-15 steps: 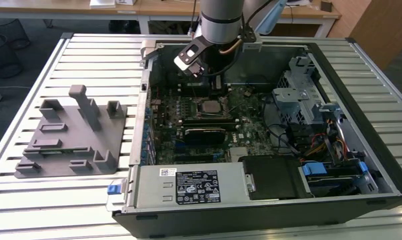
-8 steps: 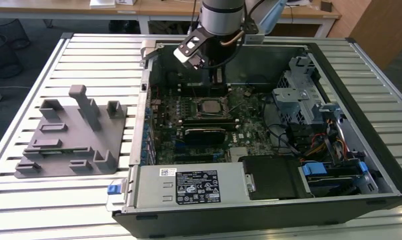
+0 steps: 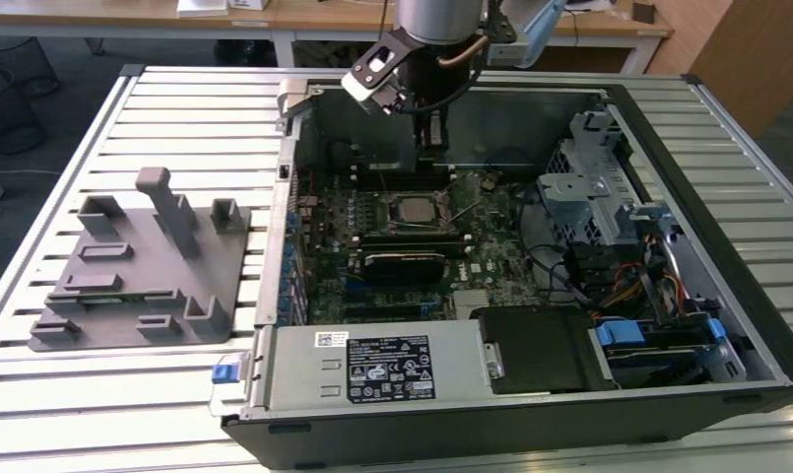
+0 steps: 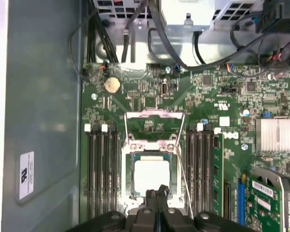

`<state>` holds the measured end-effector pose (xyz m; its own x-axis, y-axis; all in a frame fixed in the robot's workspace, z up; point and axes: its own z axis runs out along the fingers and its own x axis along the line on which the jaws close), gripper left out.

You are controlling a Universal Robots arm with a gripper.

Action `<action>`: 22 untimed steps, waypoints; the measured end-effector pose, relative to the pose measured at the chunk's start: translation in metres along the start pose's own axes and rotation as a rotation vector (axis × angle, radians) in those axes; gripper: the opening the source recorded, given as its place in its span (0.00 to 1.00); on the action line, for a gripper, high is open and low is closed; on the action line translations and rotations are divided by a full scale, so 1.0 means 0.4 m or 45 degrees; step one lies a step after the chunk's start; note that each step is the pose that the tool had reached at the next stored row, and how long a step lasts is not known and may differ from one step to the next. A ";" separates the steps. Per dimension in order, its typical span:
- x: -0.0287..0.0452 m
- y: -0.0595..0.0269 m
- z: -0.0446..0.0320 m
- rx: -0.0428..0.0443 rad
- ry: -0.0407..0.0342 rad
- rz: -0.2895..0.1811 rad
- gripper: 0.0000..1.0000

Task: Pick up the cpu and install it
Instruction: 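Close the cpu cover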

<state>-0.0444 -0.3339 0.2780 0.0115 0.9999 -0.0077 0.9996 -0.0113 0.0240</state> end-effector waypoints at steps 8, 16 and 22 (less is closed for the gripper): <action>-0.027 0.003 0.000 0.000 -0.0001 0.001 0.11; -0.026 0.042 0.002 0.000 -0.0001 0.001 0.11; -0.024 0.071 0.006 0.004 -0.0004 0.001 0.11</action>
<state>-0.0163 -0.3439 0.2763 0.0122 0.9999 -0.0080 0.9997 -0.0120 0.0205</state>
